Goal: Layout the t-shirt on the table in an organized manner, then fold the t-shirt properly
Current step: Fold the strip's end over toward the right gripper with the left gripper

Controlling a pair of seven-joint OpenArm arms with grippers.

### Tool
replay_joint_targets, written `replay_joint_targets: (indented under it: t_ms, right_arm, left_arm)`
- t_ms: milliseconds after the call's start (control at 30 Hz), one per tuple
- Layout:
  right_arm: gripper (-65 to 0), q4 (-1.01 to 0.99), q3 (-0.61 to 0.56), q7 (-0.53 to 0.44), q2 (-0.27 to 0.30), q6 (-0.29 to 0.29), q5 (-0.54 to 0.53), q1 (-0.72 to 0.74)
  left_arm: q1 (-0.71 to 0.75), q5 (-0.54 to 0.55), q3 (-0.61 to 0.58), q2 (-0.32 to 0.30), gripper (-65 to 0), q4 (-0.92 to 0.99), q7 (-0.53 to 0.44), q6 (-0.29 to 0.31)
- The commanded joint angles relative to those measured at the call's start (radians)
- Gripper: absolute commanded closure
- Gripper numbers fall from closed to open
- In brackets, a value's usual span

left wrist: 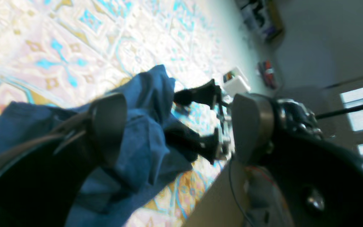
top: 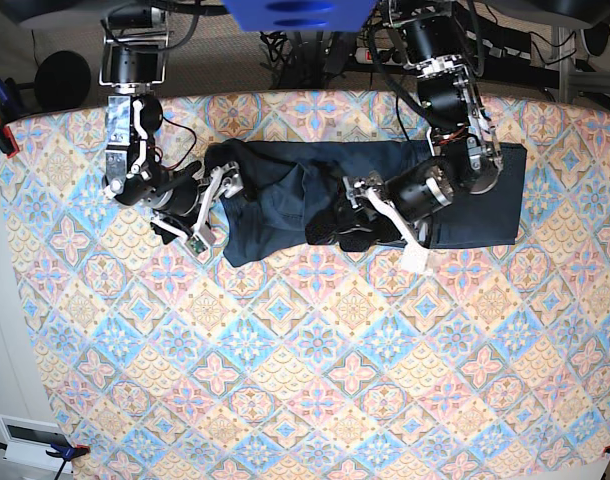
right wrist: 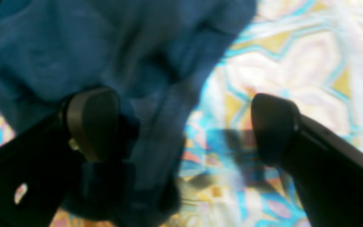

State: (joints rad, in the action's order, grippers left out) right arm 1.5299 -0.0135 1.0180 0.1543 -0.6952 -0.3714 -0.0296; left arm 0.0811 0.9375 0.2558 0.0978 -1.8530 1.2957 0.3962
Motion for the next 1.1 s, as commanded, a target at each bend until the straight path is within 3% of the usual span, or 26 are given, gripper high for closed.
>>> replay_joint_targets:
  t_ms: [0, 100, 667, 767, 933, 1067]
  right_arm:
    - [-65.0, 0.017, 0.002, 0.002, 0.009, -0.003, -0.013, 0.01]
    - [-65.0, 0.041, -0.003, 0.003, 0.009, -0.003, -0.013, 0.01]
    - [-65.0, 0.025, -0.006, -0.001, 0.009, -0.003, -0.011, 0.017]
    - [-58.8, 0.025, -0.009, 0.002, 0.009, -0.003, -0.013, 0.017]
    - [-41.7, 0.022, -0.033, 0.005, -0.012, -0.003, -0.015, 0.018]
    - [-39.5, -0.018, -0.032, 0.005, -0.025, -0.003, -0.015, 0.018]
  left_arm:
    - [-0.011, 0.022, -0.014, -0.011, -51.6, -0.017, -0.035, 0.004]
    - [-0.008, 0.024, -0.042, -0.037, -51.6, -0.018, -0.041, 0.004]
    - [-0.008, 0.019, -0.049, -0.046, -51.5, -0.058, -0.037, 0.004]
    - [-0.008, 0.019, -0.049, -0.057, -51.5, -0.058, -0.037, 0.004]
    - [-0.007, 0.019, -0.069, -0.056, -51.5, -0.058, -0.037, 0.004]
    - [-0.007, 0.019, -0.051, -0.062, -51.5, -0.058, -0.037, 0.004]
